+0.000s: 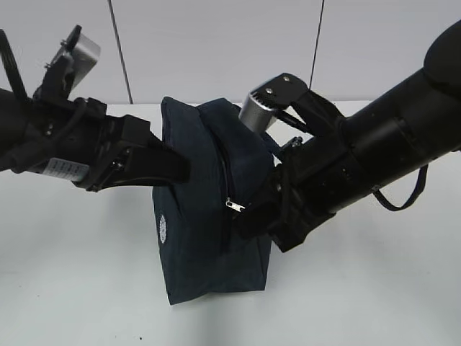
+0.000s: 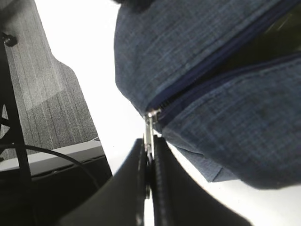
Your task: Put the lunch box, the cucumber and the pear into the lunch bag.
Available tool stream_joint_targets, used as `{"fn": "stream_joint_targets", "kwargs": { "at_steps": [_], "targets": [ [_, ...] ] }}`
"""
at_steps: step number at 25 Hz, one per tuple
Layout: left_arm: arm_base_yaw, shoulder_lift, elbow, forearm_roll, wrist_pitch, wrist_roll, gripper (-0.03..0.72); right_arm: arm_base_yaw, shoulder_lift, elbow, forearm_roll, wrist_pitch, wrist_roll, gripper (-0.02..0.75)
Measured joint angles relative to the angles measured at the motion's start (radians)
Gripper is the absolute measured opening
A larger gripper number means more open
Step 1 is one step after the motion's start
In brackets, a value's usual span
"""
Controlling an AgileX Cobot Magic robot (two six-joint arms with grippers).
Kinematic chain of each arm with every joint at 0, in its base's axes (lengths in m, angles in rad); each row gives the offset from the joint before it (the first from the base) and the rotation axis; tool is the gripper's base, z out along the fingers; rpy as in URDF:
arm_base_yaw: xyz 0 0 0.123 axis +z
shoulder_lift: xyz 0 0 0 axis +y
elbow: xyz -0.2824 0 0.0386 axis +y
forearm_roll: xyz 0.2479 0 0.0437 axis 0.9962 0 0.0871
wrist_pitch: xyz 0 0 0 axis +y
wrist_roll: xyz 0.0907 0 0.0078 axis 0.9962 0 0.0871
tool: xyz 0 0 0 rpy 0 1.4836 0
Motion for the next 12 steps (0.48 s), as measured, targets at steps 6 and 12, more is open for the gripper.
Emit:
{"fn": "stream_joint_targets", "kwargs": {
  "at_steps": [6, 12],
  "targets": [
    [0.007, -0.021, 0.0, 0.082, 0.083, 0.0, 0.29, 0.0, 0.0, -0.002, -0.06, 0.043, 0.048, 0.006],
    [0.007, -0.021, 0.0, 0.134, 0.141, 0.0, 0.295, 0.0, 0.0, -0.042, -0.068, 0.076, 0.05, 0.006]
  ]
}}
